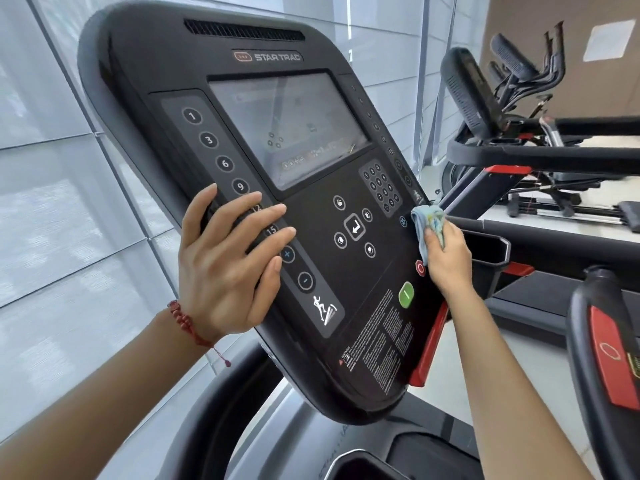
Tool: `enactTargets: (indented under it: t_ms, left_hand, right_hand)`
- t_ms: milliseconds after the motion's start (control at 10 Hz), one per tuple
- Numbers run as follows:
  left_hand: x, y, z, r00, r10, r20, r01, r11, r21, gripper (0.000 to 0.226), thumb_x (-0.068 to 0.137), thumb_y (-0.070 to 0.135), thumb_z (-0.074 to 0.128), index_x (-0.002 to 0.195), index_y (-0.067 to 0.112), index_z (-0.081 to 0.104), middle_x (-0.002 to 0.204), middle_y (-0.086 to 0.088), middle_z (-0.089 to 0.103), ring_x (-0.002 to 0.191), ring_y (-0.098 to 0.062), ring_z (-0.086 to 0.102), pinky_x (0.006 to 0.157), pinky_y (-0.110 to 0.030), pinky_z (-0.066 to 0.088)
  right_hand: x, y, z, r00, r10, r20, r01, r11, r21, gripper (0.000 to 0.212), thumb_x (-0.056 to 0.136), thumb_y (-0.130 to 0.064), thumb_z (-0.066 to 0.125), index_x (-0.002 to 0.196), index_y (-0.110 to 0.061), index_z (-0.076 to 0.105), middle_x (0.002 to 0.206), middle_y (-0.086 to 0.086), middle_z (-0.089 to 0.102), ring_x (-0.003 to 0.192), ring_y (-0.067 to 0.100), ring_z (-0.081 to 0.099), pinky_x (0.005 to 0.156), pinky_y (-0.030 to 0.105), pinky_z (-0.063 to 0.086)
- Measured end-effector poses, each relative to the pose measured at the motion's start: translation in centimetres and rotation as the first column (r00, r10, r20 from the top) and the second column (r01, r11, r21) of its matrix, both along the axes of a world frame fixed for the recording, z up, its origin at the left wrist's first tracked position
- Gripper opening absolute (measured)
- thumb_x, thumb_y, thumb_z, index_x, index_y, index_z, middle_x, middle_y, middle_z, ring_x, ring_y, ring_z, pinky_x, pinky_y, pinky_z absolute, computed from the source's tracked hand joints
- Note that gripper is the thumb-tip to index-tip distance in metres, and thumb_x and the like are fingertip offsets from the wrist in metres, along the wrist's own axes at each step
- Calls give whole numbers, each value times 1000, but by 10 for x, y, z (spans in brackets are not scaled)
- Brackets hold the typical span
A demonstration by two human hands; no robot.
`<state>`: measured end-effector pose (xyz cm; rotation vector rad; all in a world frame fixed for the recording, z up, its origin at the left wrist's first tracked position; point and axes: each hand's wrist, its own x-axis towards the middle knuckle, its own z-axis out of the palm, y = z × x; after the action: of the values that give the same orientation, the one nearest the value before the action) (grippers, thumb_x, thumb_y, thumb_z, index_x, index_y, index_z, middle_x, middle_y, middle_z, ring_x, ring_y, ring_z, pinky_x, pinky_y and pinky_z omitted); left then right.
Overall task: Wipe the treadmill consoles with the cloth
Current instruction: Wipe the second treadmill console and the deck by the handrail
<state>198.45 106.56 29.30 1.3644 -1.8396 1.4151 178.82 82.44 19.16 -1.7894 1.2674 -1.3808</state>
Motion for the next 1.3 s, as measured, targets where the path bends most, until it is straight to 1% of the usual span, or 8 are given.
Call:
enactTargets:
  t_ms: [200, 300, 500, 600, 700, 800, 1000, 1300]
  left_hand:
    - [-2, 1, 1, 1000, -3, -5, 3, 1000, 1, 39, 90, 19, 38, 93, 6, 74, 108, -11, 68, 105, -34, 58, 104, -54, 25]
    - [-1, 2, 0, 1000, -2, -3, 2, 1000, 0, 39, 90, 19, 38, 93, 6, 74, 108, -11, 68, 104, -35, 58, 104, -54, 25]
    - [-1, 3, 0, 1000, 13, 1, -13, 1000, 23, 40, 91, 20, 37, 94, 6, 74, 109, -12, 67, 105, -35, 59, 104, -55, 25]
    - [0, 6, 4, 999, 31, 26, -32, 998, 45, 39, 92, 22, 38, 98, 5, 73, 112, -14, 65, 108, -33, 57, 105, -55, 25]
    - [3, 9, 10, 998, 31, 55, -34, 998, 55, 40, 93, 26, 41, 102, 3, 71, 115, -16, 64, 112, -32, 54, 105, -54, 26]
    - [13, 10, 27, 996, 57, 71, -60, 997, 47, 42, 94, 29, 39, 103, 2, 71, 116, -17, 63, 113, -33, 53, 104, -56, 27]
    - [32, 4, 54, 993, 72, 93, -76, 997, 34, 47, 91, 30, 37, 100, 1, 72, 112, -18, 65, 108, -36, 56, 103, -58, 27]
    - [33, -3, 49, 998, -1, 59, 1, 1000, -1, 50, 90, 28, 32, 97, 1, 73, 111, -17, 65, 108, -37, 56, 101, -56, 29]
  right_hand:
    - [-3, 67, -2, 995, 101, -17, -102, 992, -78, 38, 95, -26, 45, 131, -14, 46, 137, 2, 46, 121, 18, 45, 89, 19, 27]
    - [0, 104, -4, 989, 147, -34, -150, 980, -132, 43, 94, -33, 44, 134, -16, 43, 138, -4, 44, 121, 11, 43, 98, 25, 32]
    - [8, 137, -9, 980, 197, -27, -198, 954, -224, 49, 93, -34, 44, 137, -14, 38, 130, -16, 35, 118, -16, 24, 96, -5, 13]
    - [12, 117, -4, 988, 152, 3, -149, 968, -200, 45, 94, -37, 41, 132, -13, 43, 128, -7, 45, 116, 2, 41, 95, 8, 27]
    - [16, 71, 7, 998, 67, 11, -66, 993, -93, 43, 95, -30, 42, 132, -7, 44, 133, 8, 47, 121, 23, 45, 97, 26, 32]
    - [21, 20, 23, 1000, 5, -1, -5, 1000, -8, 46, 96, -30, 40, 135, -7, 40, 136, 16, 44, 126, 32, 40, 103, 36, 31]
    - [31, -39, 51, 998, -56, -39, 58, 996, 70, 46, 97, -31, 37, 138, -8, 36, 137, 22, 40, 125, 37, 40, 103, 39, 31]
    - [85, -76, 128, 999, 38, -37, -41, 994, -98, 39, 94, -31, 36, 126, -13, 48, 124, 19, 52, 111, 38, 51, 96, 45, 41]
